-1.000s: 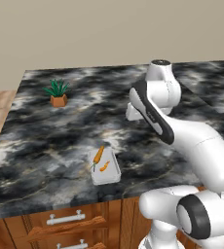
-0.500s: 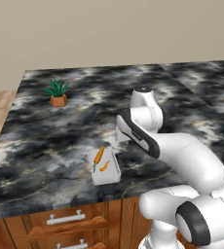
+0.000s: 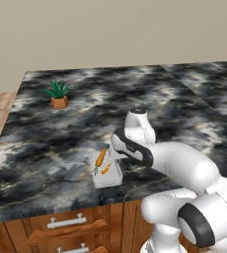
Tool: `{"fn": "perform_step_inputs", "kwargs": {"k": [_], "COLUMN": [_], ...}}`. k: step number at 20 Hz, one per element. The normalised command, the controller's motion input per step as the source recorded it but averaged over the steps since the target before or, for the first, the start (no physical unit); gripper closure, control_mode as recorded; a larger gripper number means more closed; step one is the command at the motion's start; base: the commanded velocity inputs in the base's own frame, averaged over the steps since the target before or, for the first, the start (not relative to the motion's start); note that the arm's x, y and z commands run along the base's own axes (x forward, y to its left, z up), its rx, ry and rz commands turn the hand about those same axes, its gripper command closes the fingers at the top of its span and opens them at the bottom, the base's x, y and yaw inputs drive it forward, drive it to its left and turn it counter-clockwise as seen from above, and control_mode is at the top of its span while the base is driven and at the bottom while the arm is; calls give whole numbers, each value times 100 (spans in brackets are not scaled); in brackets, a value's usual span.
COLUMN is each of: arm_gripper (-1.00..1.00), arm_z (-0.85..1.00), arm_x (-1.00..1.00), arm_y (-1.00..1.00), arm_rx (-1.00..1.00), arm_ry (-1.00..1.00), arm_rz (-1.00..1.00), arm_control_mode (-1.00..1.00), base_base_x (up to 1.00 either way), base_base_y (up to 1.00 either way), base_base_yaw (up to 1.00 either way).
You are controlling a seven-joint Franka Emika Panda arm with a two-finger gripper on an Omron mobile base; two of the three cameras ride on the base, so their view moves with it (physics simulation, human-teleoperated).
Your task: Place the tupperware on the second highest shelf of the fridge. Make space for the tupperware among the existing items by rearranging them on the shelves if needed. Close the fridge door when finished.
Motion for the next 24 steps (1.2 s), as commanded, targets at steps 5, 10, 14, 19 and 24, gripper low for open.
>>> {"fn": "perform_step_inputs", "kwargs": {"k": [5,10,14,19,24], "arm_gripper": [-100,-100,-100,-100,-100], "arm_z": [-31,-22,-28,-37,-35], "arm_x": [23,31,22,17,18], "arm_y": [27,18,3,0,3], "arm_rx": [0,0,0,0,0], "arm_ry": [8,4,2,1,0], "arm_rz": [0,0,0,0,0], "arm_control_mode": [-100,-100,-100,-100,-100], "base_base_x": [0,0,0,0,0], "base_base_y": [0,0,0,0,0], "base_base_yaw": [0,0,0,0,0]}}
